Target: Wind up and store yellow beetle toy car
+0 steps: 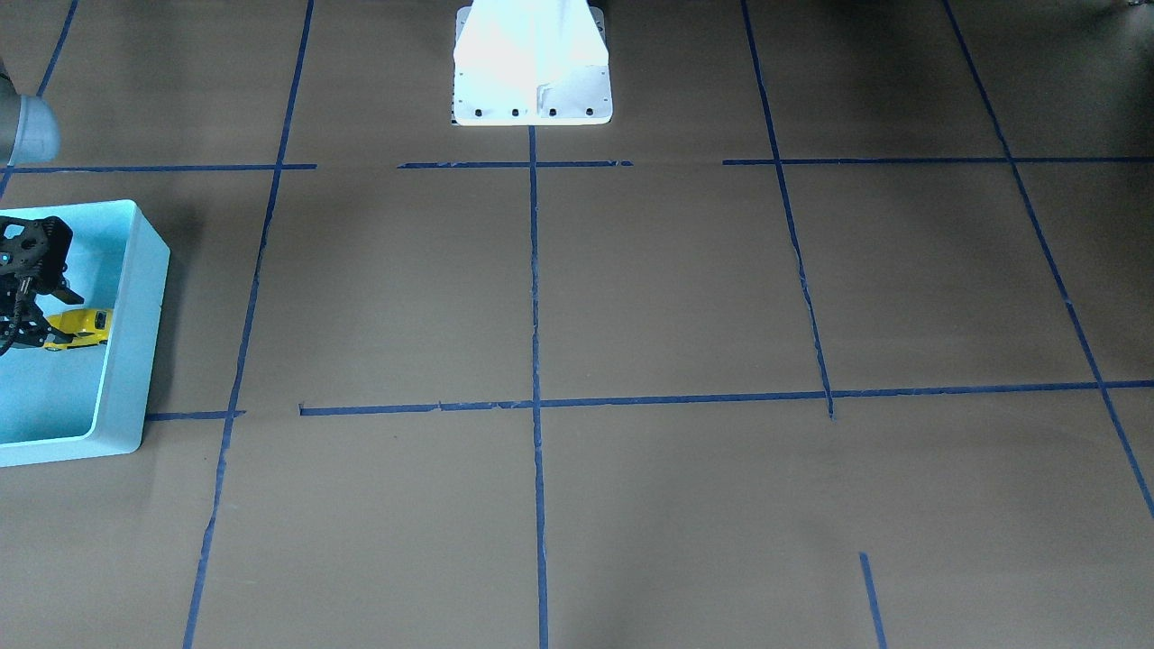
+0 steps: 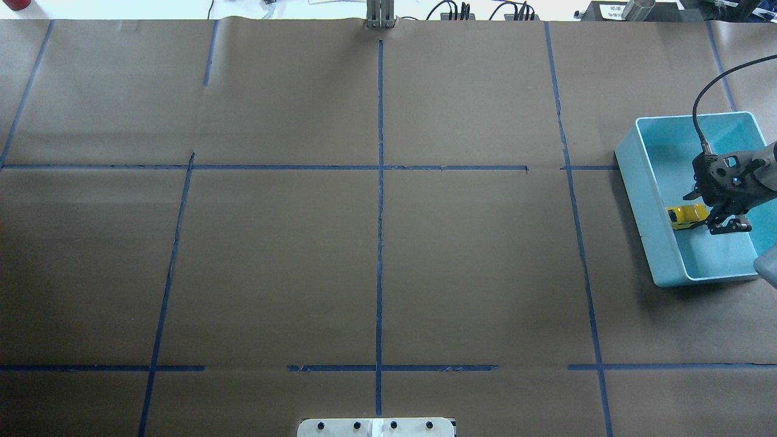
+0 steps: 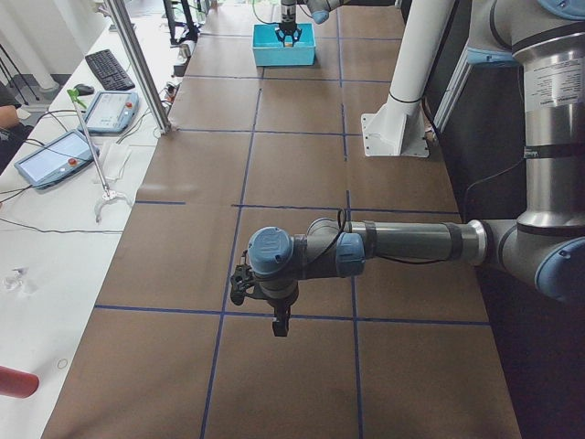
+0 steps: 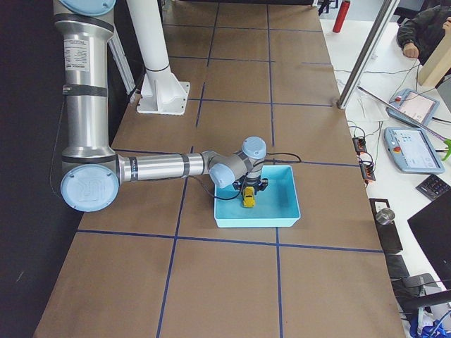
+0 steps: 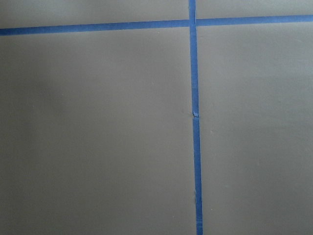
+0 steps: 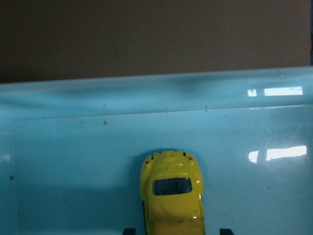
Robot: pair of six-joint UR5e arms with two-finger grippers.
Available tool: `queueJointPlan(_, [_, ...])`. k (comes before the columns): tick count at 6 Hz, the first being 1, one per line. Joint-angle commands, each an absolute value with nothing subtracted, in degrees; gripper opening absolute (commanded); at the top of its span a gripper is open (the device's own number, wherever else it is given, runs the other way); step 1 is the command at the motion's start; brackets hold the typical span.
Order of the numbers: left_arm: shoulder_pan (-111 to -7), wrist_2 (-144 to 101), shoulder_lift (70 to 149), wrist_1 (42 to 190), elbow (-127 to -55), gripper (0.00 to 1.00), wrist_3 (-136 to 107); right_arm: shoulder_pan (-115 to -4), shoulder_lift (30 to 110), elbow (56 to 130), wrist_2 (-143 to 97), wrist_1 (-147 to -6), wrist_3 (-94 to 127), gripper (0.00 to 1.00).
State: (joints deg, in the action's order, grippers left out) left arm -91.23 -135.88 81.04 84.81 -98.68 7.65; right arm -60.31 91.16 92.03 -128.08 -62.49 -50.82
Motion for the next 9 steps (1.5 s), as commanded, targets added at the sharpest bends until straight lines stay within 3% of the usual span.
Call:
queueJointPlan(1, [-91.23,-135.88,81.04,84.81,-98.61,1.00,7.56,-61.51,91.23,93.50,-129.80,-63.01,-50.89,1.00])
queueJointPlan(5, [-91.23,-135.88,81.04,84.81,-98.61,1.00,7.65,-79.67,93.78,101.41,-137.72,-80.01,-45.31,1.00])
queueJointPlan(7, [-91.23,-135.88,81.04,84.81,-98.61,1.00,7.56,-86.73,93.52,100.90,-136.94,-89.70,-32.80,1.00])
queueJointPlan(9, [-91.23,-135.88,81.04,84.81,-98.61,1.00,7.47,-90.60,93.87,96.61,-135.79,-90.09,-8.98,1.00])
